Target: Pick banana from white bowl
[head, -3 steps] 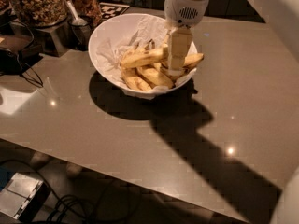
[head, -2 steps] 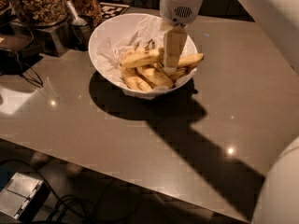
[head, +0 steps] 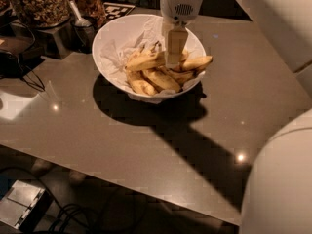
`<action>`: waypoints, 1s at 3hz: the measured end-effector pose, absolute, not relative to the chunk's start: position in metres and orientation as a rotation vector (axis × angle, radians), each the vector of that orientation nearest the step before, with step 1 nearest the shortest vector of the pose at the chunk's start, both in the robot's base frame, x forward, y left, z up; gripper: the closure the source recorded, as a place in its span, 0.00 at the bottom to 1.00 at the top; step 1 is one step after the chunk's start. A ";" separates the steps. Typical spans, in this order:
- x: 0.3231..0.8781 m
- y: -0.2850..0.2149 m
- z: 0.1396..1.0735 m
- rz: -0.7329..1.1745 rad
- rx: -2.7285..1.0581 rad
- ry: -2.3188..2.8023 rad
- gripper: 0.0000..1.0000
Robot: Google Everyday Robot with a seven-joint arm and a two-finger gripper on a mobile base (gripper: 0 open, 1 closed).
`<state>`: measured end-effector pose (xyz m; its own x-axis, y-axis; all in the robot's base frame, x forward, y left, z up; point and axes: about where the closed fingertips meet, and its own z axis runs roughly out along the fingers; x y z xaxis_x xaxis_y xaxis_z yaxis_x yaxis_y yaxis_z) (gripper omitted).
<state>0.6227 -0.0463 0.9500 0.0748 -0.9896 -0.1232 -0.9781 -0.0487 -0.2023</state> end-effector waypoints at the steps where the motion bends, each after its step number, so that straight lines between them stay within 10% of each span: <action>1: 0.630 -0.042 0.948 -0.076 -2.133 1.981 0.36; 3: 0.636 -0.040 0.929 -0.057 -2.158 2.006 0.45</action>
Offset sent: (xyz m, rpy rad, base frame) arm -0.0060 -0.0102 -0.0163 -0.0823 0.1160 0.0099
